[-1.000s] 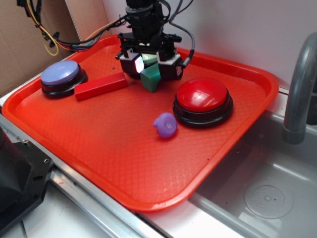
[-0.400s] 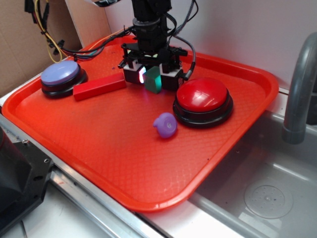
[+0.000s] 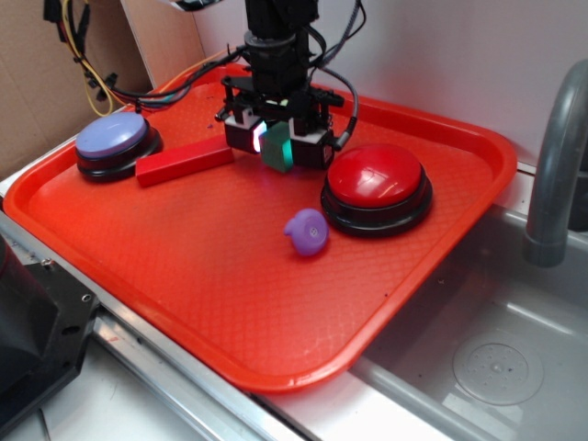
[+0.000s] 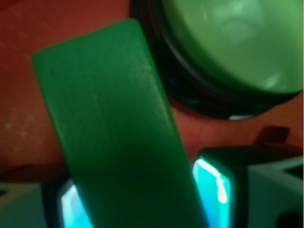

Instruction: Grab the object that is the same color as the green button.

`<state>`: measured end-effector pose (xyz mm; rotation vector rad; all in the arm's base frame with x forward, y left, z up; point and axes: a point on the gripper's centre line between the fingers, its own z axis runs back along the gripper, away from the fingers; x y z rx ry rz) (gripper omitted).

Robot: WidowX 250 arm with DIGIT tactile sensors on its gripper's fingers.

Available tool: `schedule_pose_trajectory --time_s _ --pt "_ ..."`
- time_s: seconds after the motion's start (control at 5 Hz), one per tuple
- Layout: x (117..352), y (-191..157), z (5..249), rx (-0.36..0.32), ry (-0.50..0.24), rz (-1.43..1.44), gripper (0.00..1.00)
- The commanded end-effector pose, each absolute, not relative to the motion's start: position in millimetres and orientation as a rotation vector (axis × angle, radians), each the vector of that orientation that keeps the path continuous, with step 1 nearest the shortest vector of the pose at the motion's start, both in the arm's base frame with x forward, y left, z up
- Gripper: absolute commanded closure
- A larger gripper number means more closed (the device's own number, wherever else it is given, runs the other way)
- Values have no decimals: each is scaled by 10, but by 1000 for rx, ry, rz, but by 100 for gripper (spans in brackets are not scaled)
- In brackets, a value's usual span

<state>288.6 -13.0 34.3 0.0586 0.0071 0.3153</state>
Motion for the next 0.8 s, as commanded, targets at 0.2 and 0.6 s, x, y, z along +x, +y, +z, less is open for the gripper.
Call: schedule_pose_trajectory --time_s 0.2,0.6 --pt "2222 25 1068 -30 -4 128 100" --pt "1873 92 1141 -58 78 92 100"
